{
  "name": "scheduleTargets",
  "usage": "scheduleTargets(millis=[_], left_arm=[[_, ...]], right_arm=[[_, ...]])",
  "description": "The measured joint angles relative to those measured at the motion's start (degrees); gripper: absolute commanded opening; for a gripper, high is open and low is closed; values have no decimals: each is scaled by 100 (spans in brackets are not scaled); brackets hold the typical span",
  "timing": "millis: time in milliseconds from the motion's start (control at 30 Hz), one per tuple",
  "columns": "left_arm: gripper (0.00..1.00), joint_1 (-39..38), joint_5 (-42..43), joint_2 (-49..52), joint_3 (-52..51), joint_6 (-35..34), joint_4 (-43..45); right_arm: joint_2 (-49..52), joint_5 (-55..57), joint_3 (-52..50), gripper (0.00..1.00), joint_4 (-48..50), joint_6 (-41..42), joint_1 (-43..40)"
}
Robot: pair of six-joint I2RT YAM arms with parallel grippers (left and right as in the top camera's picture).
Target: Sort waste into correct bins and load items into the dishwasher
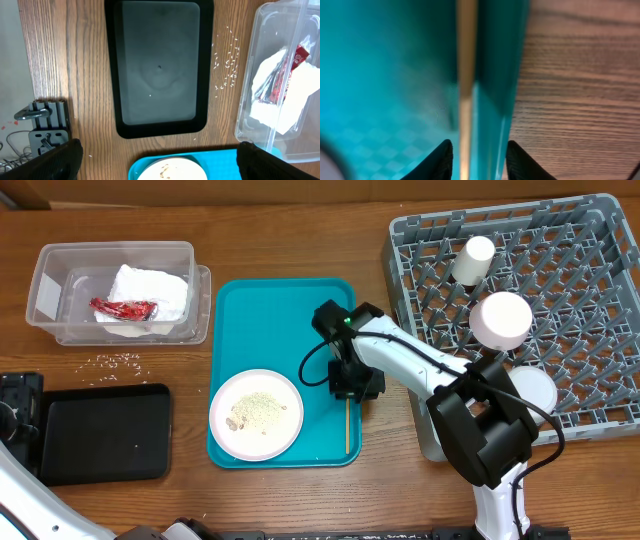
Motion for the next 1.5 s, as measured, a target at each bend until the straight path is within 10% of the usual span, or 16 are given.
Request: scheduleTargets(millis=[667, 1000, 1500], left_arm=[[100, 0, 0, 0, 0, 0, -2], [100, 0, 0, 0, 0, 0, -2], [100, 0, 0, 0, 0, -2, 0]], right_arm=[[4, 743, 1318, 11, -1438, 299, 90], [2, 1145, 1729, 48, -1285, -511, 83], [-2, 754, 1141, 33, -365, -2238, -1541]])
